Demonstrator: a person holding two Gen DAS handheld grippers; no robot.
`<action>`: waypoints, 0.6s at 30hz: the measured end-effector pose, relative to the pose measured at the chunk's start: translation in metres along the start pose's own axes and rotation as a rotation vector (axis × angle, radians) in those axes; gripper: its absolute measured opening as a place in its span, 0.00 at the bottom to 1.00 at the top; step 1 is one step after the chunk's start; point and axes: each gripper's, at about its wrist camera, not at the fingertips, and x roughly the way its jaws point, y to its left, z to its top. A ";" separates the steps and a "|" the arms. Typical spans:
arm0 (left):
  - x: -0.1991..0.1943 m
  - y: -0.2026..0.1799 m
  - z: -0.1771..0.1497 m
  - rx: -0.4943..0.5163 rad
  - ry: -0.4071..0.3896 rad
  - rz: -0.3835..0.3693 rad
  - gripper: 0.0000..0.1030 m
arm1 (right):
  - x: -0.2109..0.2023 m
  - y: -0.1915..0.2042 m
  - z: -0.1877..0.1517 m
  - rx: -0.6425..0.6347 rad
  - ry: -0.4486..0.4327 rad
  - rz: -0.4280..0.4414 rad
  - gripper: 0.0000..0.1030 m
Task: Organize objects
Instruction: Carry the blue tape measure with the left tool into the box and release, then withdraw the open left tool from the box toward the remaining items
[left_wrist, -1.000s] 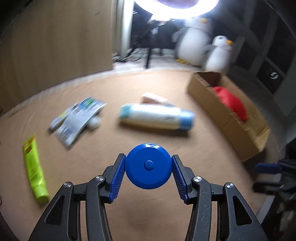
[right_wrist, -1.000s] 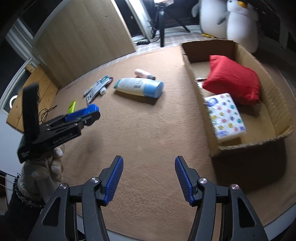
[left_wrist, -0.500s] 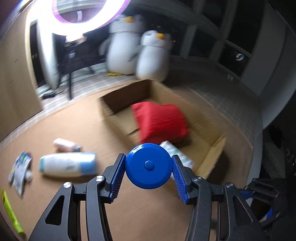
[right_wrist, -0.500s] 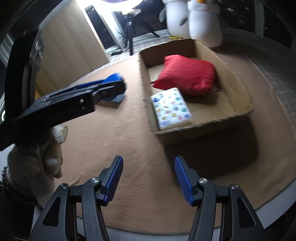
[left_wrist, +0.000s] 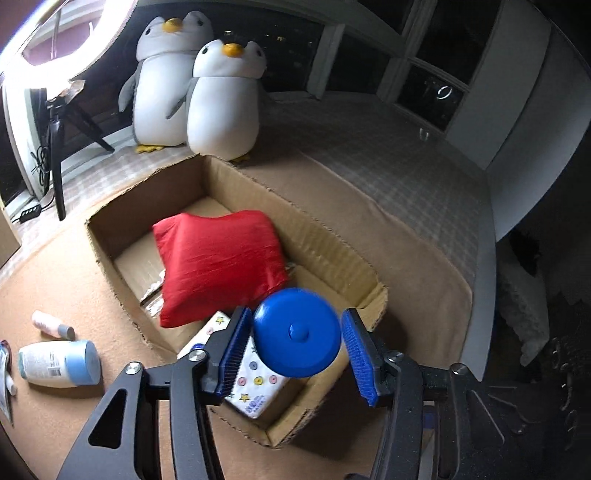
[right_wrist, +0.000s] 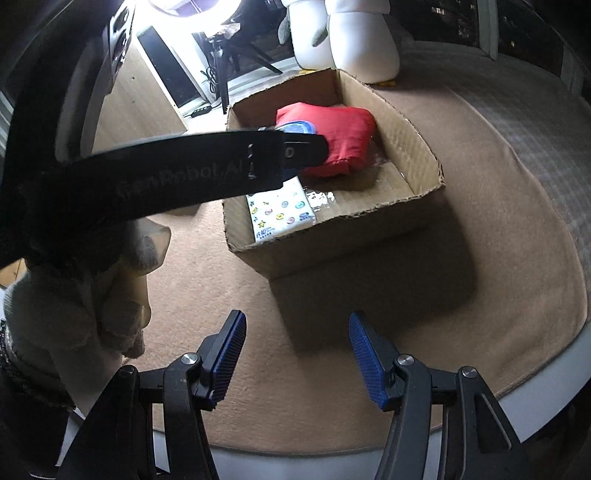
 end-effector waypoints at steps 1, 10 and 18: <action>-0.002 -0.001 0.001 -0.002 -0.007 0.003 0.76 | 0.000 0.000 -0.001 0.000 0.002 0.000 0.53; -0.033 0.027 -0.005 -0.049 -0.047 0.036 0.78 | 0.003 0.014 0.002 -0.027 0.007 0.017 0.53; -0.068 0.092 -0.033 -0.149 -0.043 0.128 0.78 | 0.010 0.040 0.009 -0.067 0.015 0.039 0.53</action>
